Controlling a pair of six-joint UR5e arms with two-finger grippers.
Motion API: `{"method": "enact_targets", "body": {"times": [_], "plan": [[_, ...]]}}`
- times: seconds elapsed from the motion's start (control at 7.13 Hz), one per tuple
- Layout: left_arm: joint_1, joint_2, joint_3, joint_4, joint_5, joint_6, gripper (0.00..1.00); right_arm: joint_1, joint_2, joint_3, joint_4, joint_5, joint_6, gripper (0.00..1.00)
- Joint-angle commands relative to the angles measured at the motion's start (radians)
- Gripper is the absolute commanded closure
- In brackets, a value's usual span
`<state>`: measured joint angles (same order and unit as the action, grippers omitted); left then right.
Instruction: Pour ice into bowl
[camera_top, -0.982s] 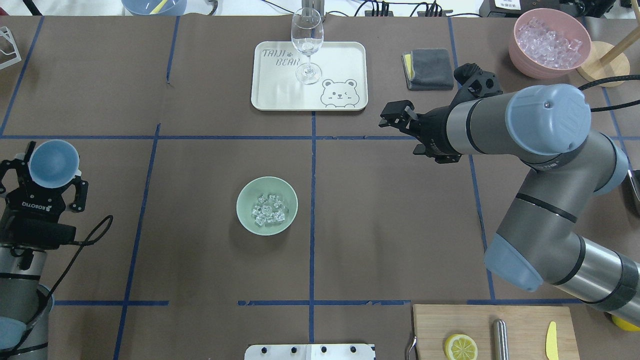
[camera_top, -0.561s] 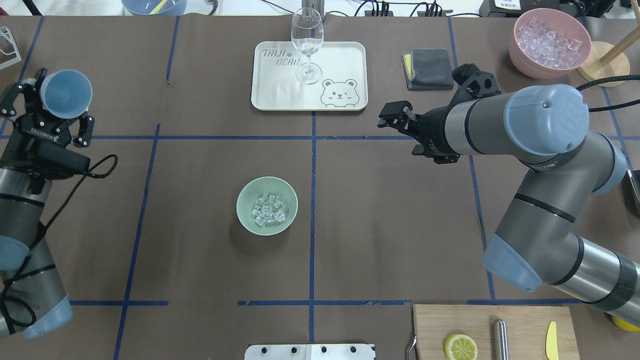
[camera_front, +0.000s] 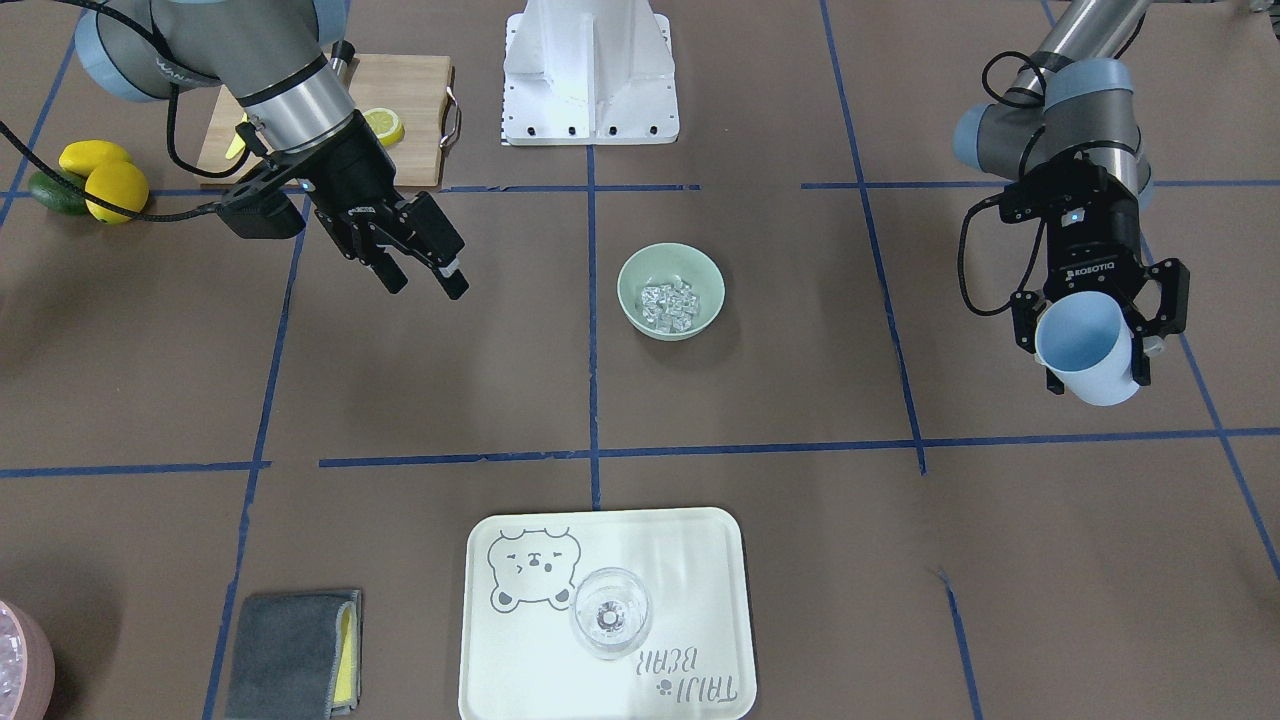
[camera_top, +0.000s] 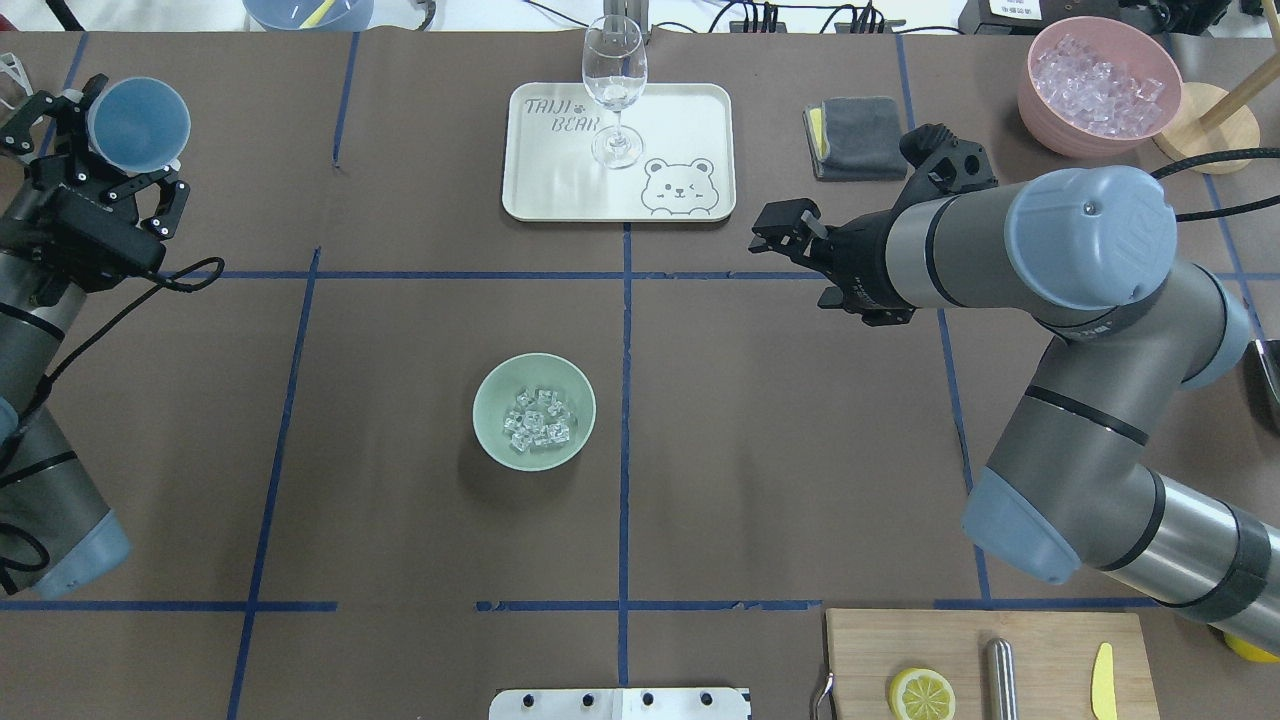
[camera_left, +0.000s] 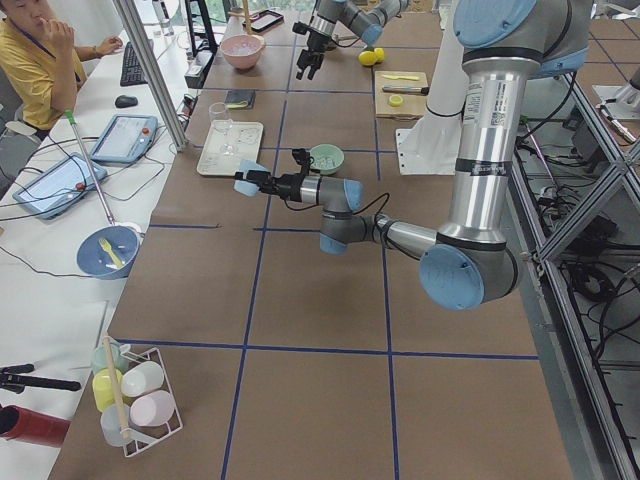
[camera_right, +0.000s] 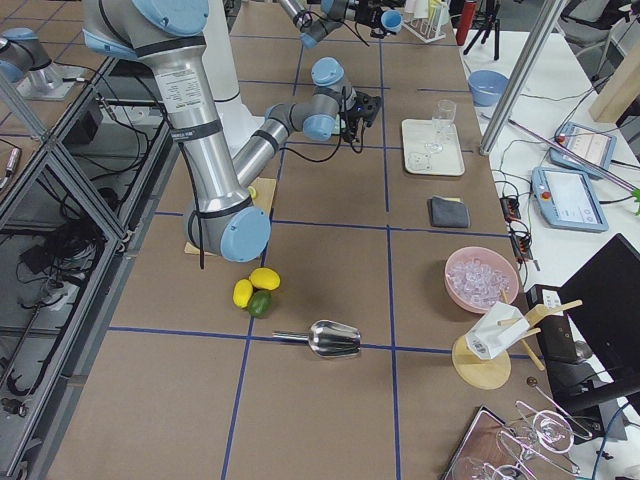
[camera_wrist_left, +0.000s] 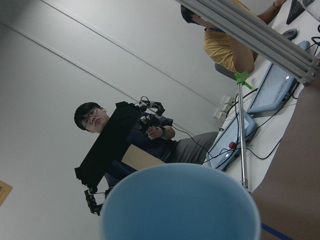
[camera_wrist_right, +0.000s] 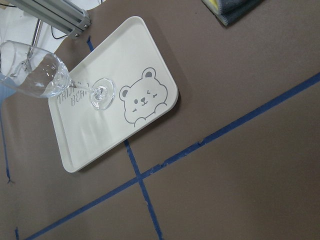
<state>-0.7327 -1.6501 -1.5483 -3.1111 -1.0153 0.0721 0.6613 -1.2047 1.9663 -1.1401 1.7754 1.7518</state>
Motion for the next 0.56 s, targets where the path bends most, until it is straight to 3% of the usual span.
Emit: {"method": "enact_targets", "body": {"times": [0.0,0.42], "plan": [[-0.008,0.073,0.002,0.012,-0.11,-0.294,1.0,0.0,0.001,0.003,0.0,-0.001,0.0,0.0],[-0.008,0.202,0.01,0.005,-0.077,-0.692,1.0,0.0,-0.001,0.006,-0.001,-0.001,0.0,0.0]]}}
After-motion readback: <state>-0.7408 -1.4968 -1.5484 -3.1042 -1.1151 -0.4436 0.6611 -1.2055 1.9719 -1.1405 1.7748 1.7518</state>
